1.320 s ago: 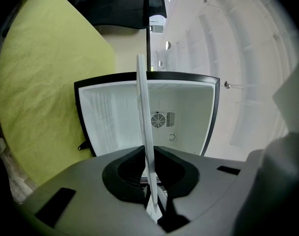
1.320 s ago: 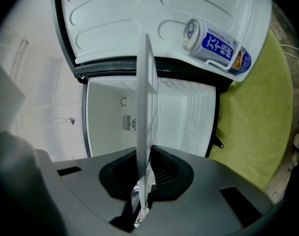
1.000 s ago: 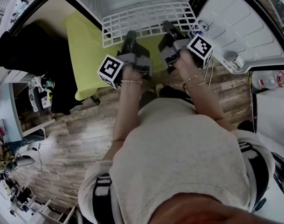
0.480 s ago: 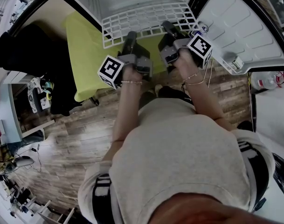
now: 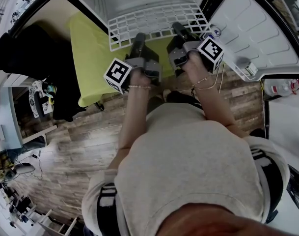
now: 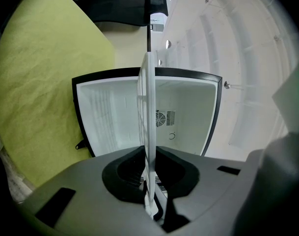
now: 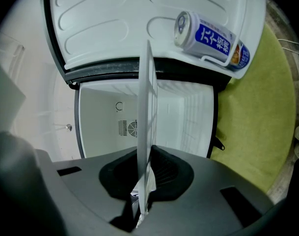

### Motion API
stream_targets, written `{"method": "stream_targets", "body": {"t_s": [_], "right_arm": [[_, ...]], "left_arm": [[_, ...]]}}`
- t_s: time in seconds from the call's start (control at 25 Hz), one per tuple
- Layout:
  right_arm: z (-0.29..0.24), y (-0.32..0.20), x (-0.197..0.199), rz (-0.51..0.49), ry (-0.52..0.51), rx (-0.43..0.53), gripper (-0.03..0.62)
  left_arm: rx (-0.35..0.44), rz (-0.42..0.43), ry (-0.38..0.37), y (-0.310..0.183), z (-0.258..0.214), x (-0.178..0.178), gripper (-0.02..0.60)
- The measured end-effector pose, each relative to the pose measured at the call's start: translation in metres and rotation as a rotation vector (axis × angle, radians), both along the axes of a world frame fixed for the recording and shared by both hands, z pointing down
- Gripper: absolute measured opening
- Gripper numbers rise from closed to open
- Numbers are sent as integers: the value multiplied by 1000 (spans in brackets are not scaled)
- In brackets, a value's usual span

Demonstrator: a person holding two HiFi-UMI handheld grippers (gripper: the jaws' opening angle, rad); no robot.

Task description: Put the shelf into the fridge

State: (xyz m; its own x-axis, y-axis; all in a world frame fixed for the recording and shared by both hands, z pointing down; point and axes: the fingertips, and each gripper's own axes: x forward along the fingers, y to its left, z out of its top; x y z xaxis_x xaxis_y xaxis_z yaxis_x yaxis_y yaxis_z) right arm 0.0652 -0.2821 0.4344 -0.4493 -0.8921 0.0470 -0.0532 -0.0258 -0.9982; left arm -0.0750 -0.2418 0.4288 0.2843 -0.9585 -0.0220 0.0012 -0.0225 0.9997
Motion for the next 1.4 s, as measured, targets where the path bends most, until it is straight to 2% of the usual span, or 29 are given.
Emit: {"method": "stream_targets", "body": {"t_s": [0.72,1.4], "right_arm": [[4,-22,1,7,-5,-8,28],[12,-50,-8,8,18,-30,26]], "left_arm": [[-5,13,2,-19,5,2,49],[-48,20,-9,-48,16,-7,40]]}}
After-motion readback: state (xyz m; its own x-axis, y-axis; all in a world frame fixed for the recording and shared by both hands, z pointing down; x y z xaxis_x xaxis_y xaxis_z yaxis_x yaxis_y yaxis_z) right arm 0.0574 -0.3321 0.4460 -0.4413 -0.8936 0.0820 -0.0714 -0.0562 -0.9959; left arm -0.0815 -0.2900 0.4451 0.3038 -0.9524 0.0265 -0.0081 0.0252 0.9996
